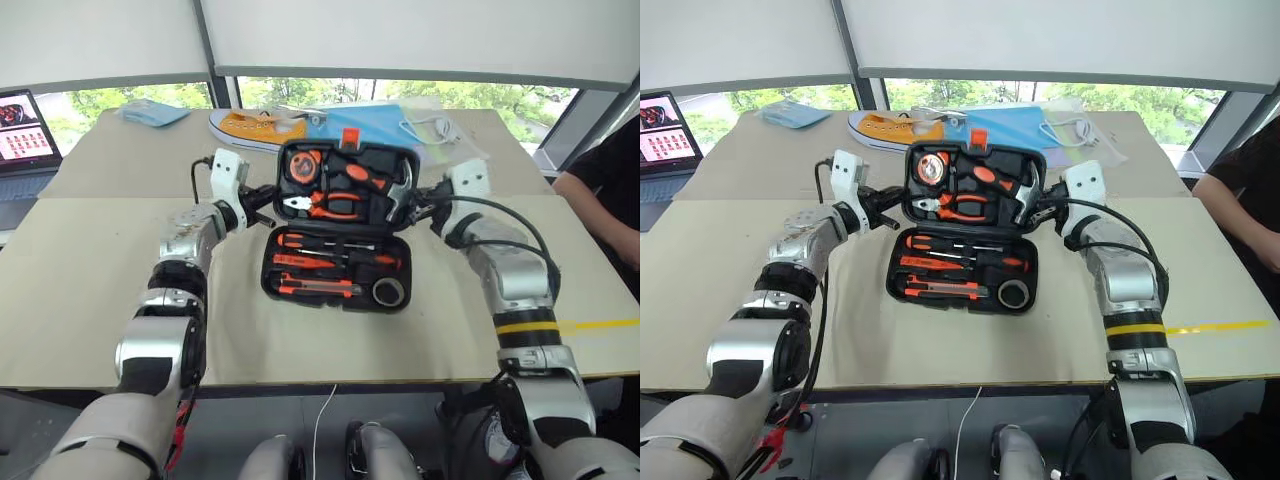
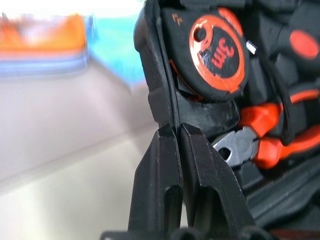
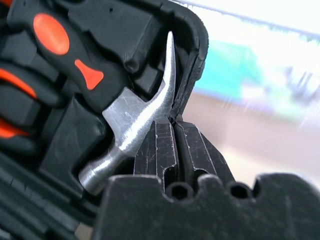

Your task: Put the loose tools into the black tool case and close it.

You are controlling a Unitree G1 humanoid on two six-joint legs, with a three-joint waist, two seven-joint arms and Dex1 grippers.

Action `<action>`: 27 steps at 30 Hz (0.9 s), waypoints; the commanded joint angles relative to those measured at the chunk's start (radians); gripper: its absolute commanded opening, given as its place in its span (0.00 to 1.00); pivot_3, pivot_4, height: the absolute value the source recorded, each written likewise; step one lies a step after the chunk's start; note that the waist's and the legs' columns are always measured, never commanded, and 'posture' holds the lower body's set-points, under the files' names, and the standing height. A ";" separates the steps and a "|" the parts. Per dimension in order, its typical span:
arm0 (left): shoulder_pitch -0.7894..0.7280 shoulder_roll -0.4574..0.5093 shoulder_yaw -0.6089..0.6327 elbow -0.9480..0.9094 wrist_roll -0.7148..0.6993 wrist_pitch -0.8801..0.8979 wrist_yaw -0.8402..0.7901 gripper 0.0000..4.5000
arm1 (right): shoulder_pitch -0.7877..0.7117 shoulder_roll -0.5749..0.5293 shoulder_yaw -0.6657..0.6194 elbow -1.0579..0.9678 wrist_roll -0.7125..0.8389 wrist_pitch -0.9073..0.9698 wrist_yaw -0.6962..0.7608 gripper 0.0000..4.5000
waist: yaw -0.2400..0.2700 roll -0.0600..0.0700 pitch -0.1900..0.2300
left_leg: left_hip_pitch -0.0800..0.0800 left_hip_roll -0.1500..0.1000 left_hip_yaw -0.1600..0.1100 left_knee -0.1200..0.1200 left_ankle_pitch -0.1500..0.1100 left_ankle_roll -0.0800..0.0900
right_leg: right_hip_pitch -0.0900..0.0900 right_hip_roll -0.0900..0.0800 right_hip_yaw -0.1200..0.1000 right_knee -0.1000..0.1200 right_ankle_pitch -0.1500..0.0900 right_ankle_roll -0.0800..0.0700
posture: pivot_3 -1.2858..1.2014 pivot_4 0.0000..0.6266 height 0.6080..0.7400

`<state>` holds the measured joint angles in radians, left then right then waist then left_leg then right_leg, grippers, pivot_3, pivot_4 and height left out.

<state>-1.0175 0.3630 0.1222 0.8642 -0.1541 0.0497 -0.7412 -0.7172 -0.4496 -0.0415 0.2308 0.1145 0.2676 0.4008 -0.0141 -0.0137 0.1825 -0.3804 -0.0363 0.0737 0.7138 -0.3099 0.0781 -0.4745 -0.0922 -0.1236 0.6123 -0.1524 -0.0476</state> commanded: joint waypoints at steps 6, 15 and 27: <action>0.328 0.036 -0.054 -0.428 0.122 -0.253 0.145 0.00 | 0.294 -0.052 0.076 -0.211 -0.221 -0.472 -0.043 0.00 | 0.001 0.000 0.000 | 0.003 0.000 0.004 -0.002 0.000 0.000 | 0.002 0.000 0.001 -0.001 0.000 0.000 | 0.52 0.24 0.84; 0.610 0.154 0.048 -0.807 -0.021 0.070 0.105 0.27 | 0.550 -0.148 0.018 -0.396 -0.120 -0.461 0.066 0.27 | 0.001 0.000 0.000 | 0.020 0.008 0.012 0.000 0.000 -0.001 | 0.014 0.000 0.011 -0.001 -0.005 0.008 | 0.52 0.24 0.84; 0.289 0.373 -0.092 -0.380 -0.001 0.110 -0.214 0.39 | 0.819 -0.439 -0.065 -0.750 0.322 0.084 0.463 0.27 | 0.068 -0.003 -0.002 | 0.023 0.012 0.013 0.003 -0.002 0.002 | 0.019 0.000 0.008 -0.001 -0.006 0.009 | 0.52 0.24 0.84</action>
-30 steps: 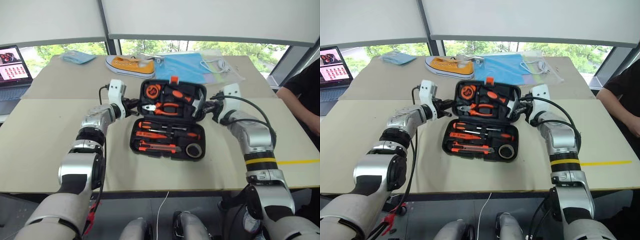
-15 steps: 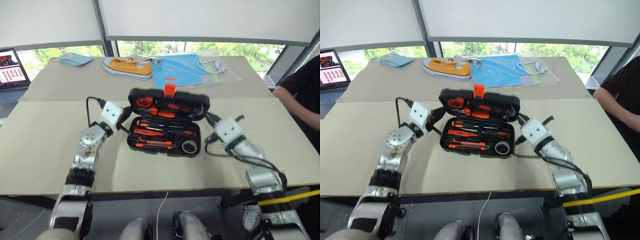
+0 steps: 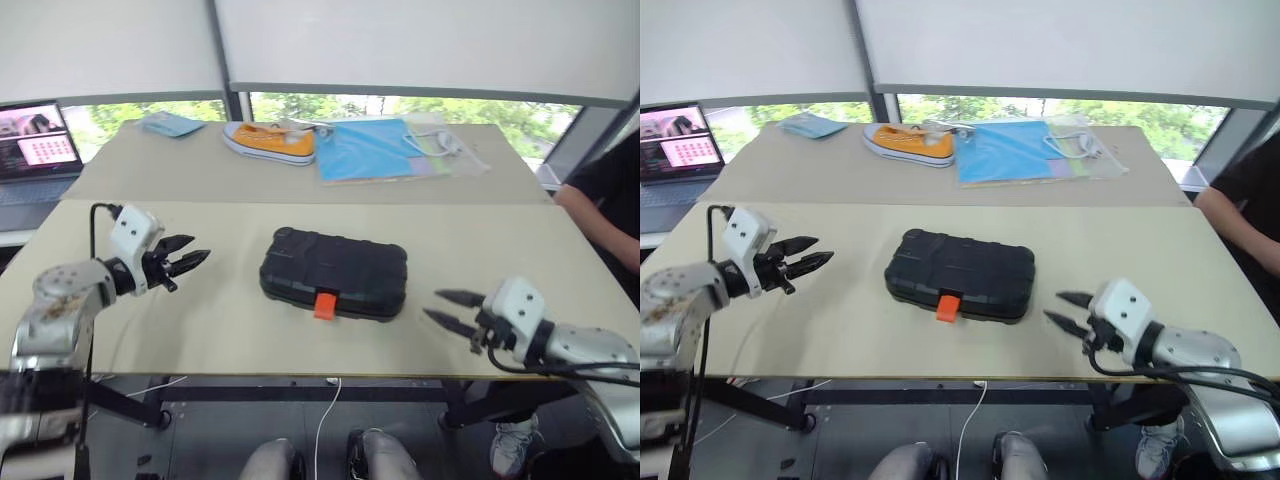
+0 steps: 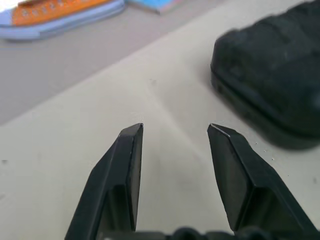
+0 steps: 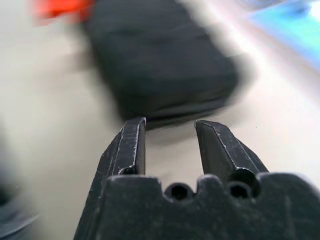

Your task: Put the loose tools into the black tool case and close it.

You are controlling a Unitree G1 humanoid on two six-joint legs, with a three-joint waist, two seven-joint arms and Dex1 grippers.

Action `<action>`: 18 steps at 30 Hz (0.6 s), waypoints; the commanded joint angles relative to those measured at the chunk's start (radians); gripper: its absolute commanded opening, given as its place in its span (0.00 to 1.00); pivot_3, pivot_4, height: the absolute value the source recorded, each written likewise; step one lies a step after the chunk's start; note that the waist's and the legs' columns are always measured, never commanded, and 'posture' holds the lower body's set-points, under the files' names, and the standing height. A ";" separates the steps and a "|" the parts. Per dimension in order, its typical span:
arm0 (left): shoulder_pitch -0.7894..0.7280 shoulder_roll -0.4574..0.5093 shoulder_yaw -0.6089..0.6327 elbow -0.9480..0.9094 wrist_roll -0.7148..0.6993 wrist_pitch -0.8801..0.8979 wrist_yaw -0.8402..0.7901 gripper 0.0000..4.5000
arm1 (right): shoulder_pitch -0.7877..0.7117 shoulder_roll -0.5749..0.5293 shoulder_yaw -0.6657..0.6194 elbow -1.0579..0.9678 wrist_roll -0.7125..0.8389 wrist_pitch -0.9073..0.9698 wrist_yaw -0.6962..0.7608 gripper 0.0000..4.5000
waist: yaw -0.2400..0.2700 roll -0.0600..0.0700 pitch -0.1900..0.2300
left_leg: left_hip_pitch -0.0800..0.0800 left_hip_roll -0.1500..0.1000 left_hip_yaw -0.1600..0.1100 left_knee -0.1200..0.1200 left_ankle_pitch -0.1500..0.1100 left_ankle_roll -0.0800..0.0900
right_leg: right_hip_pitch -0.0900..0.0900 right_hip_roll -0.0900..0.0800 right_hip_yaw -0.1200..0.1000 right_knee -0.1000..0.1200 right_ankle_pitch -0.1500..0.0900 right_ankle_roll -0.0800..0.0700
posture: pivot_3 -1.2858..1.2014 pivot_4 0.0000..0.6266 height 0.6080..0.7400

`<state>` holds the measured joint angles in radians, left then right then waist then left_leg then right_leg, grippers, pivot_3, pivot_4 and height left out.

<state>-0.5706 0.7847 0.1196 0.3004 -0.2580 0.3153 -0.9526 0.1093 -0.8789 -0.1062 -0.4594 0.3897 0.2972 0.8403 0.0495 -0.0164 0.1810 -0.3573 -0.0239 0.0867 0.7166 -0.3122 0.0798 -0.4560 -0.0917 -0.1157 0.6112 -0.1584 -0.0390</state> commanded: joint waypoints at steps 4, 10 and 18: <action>-0.374 -0.162 -0.198 0.474 0.205 -0.354 -0.048 0.12 | -0.046 -0.008 0.062 -0.070 0.003 0.077 0.030 0.00 | 0.011 -0.001 -0.001 | -0.008 0.000 0.000 0.008 -0.002 0.005 | -0.003 -0.001 -0.001 0.000 0.002 0.001 | 0.52 0.24 0.84; -0.594 -0.307 -0.286 0.809 0.320 -0.587 -0.067 0.02 | -0.124 0.010 0.152 -0.046 -0.060 0.081 0.032 0.00 | -0.004 -0.003 -0.001 | -0.016 -0.001 0.001 0.014 -0.006 0.012 | -0.005 -0.002 -0.006 -0.002 0.006 -0.006 | 0.52 0.24 0.84; -0.654 -0.369 -0.398 0.946 0.473 -0.802 -0.150 0.02 | -0.247 0.048 0.227 0.014 -0.147 0.125 -0.012 0.00 | -0.013 -0.003 -0.001 | -0.016 -0.001 0.001 0.014 -0.006 0.011 | -0.004 -0.002 -0.007 -0.005 0.002 0.002 | 0.52 0.24 0.84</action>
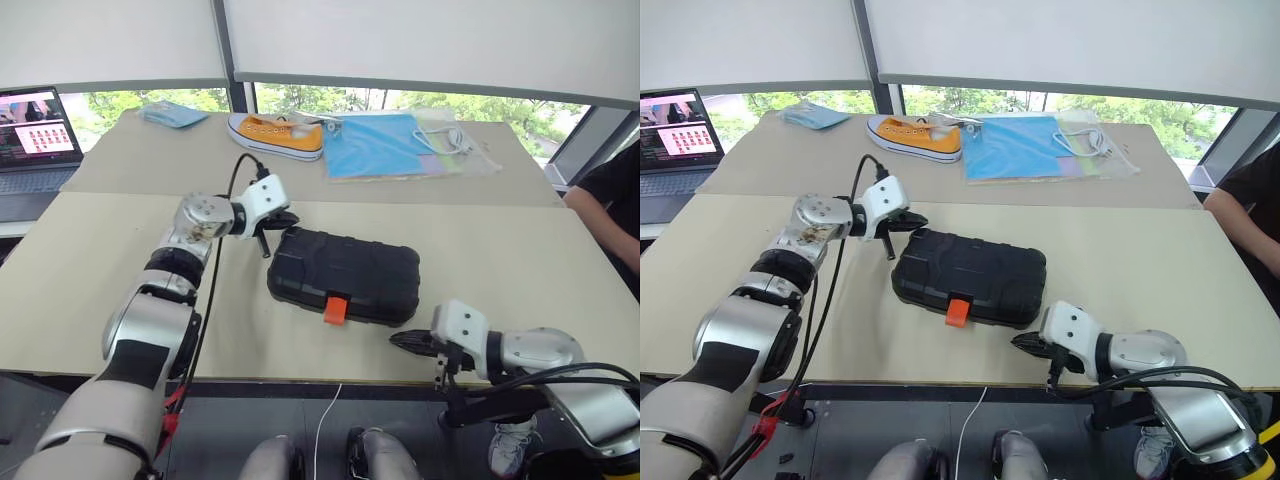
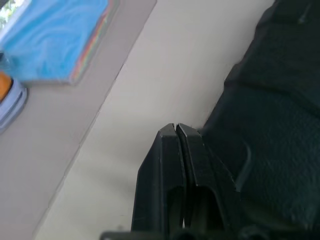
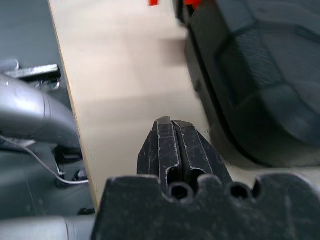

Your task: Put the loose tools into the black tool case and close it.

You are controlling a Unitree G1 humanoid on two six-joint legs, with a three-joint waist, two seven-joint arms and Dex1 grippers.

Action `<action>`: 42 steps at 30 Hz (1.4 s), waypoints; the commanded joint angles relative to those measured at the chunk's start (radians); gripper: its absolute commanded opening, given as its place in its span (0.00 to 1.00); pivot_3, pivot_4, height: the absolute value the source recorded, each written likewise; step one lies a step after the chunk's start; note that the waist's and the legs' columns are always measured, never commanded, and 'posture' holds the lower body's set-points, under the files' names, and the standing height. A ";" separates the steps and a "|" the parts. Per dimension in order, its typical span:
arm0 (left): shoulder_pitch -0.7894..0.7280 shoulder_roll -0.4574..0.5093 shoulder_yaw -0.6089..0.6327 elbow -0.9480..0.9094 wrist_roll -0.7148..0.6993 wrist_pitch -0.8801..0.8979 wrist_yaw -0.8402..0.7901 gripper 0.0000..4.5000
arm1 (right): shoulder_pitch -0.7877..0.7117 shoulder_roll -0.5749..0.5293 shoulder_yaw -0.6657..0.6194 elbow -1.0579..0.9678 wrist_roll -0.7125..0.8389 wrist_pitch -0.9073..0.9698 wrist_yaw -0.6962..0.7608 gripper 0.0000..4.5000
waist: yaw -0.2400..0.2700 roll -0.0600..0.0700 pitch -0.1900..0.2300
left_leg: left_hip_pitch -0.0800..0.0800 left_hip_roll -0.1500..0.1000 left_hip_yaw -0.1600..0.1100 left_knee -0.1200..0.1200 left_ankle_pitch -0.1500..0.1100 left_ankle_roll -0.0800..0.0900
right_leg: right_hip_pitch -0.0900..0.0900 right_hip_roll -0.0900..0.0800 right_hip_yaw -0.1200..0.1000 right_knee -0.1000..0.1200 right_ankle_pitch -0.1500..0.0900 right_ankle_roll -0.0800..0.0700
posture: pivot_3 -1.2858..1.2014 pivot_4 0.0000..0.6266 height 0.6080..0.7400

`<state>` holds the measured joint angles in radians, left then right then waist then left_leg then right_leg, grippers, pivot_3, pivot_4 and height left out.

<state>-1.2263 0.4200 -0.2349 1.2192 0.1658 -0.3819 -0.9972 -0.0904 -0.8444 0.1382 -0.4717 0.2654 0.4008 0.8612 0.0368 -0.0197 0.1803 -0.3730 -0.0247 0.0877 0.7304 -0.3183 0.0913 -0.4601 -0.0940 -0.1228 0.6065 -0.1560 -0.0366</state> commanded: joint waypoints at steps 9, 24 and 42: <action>0.092 0.033 -0.021 -0.035 -0.020 -0.094 -0.491 0.02 | -0.162 0.021 -0.112 0.309 -0.146 -0.086 -0.147 0.00 | -0.003 0.002 -0.002 | 0.004 0.000 0.004 0.002 0.000 0.000 | 0.001 -0.005 0.001 0.004 0.000 0.001 | 0.52 0.24 0.84; -0.044 -0.009 0.033 0.088 0.068 0.075 0.099 0.02 | -0.053 0.035 -0.125 0.115 0.005 -0.008 0.037 0.00 | 0.000 0.000 -0.003 | 0.002 0.001 0.003 0.002 -0.001 0.002 | 0.000 -0.002 0.001 0.004 0.000 0.000 | 0.52 0.24 0.84; 0.011 -0.019 0.073 0.040 0.001 0.070 -0.479 0.02 | -0.170 0.097 -0.079 0.255 -0.146 0.000 -0.103 0.00 | -0.001 -0.001 -0.002 | 0.000 -0.001 0.004 0.002 -0.002 0.003 | 0.000 -0.007 -0.002 0.003 0.000 0.001 | 0.52 0.24 0.84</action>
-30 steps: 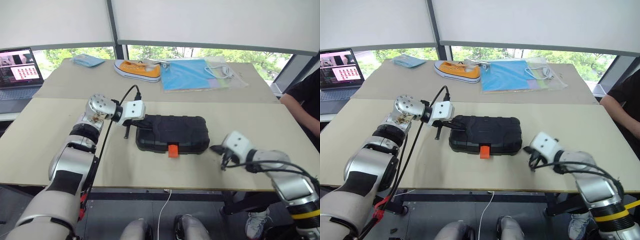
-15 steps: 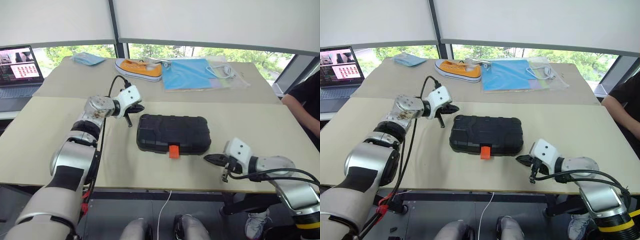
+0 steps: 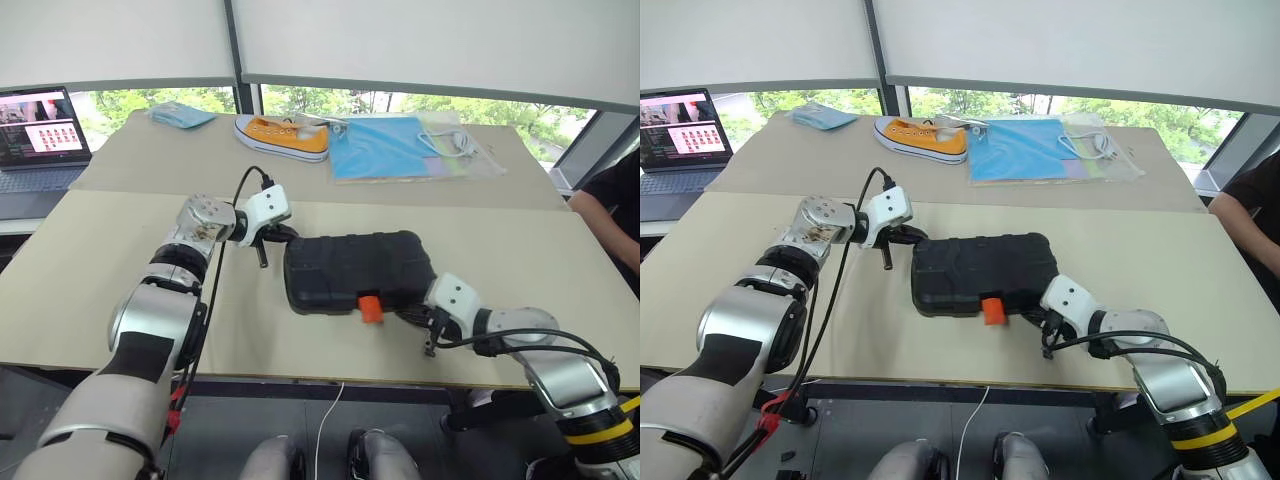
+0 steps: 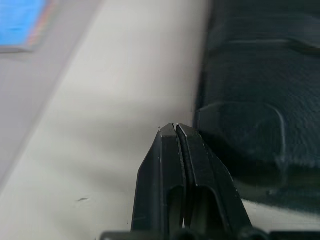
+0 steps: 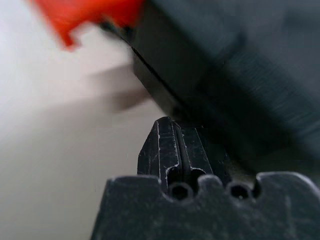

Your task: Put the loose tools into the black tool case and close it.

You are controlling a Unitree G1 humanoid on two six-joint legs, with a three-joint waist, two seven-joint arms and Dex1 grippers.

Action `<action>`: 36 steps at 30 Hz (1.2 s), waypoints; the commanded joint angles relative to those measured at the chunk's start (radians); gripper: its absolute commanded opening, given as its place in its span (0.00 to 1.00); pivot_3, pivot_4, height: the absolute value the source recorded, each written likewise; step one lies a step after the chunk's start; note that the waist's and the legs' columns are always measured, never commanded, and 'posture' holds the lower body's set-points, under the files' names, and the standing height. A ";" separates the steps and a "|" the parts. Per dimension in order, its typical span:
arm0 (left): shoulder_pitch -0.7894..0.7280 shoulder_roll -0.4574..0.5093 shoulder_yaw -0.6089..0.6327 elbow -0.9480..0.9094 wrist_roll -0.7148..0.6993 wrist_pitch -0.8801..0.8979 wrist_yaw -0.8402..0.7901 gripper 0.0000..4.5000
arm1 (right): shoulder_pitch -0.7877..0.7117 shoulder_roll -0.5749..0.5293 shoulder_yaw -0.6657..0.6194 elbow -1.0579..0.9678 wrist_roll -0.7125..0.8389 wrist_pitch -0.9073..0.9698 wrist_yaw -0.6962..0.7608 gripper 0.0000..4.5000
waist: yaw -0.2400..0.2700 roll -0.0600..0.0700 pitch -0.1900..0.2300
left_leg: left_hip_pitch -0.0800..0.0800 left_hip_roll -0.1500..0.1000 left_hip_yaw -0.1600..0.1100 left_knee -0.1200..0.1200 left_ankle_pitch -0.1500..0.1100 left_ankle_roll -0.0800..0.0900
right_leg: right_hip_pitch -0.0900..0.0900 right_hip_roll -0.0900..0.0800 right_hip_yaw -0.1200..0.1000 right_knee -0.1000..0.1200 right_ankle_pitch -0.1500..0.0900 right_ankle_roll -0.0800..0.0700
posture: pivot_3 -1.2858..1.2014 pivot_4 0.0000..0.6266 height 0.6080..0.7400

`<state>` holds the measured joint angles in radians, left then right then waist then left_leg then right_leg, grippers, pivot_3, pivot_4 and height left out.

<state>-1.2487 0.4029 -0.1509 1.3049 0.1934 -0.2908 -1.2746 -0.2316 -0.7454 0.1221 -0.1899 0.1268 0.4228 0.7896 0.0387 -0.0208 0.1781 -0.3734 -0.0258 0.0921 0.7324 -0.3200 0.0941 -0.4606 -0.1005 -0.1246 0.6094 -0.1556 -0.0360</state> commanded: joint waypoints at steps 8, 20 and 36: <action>0.256 0.127 -0.208 -0.469 -0.328 0.136 -0.340 0.02 | 0.048 -0.008 -0.123 -0.121 0.022 0.002 -0.033 0.00 | -0.031 0.001 0.000 | 0.002 0.002 0.000 -0.001 0.000 -0.002 | 0.000 0.002 0.000 0.002 0.001 -0.007 | 0.52 0.24 0.84; 0.204 0.124 -0.108 -0.630 -0.432 0.407 -0.339 0.02 | 0.228 -0.094 -0.362 -0.372 0.129 0.140 -0.011 0.00 | -0.007 0.001 0.000 | -0.001 0.002 -0.002 0.004 0.000 -0.002 | 0.000 0.003 0.001 0.002 -0.004 0.000 | 0.52 0.24 0.84; 0.306 -0.031 -0.210 -0.688 -0.241 0.291 -0.147 0.02 | 0.252 -0.022 -0.173 -0.405 0.081 0.227 -0.130 0.00 | -0.001 0.000 -0.001 | 0.003 0.004 -0.001 0.004 0.000 -0.002 | 0.003 0.004 0.003 0.002 -0.003 0.001 | 0.52 0.24 0.84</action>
<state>-0.9579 0.3673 -0.3375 0.6016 -0.0946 0.0070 -1.4301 0.0235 -0.7715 -0.0492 -0.5959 0.2227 0.6587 0.6793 0.0375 -0.0205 0.1768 -0.3703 -0.0220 0.0908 0.7364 -0.3205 0.0925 -0.4578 -0.0967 -0.1215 0.6114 -0.1585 -0.0347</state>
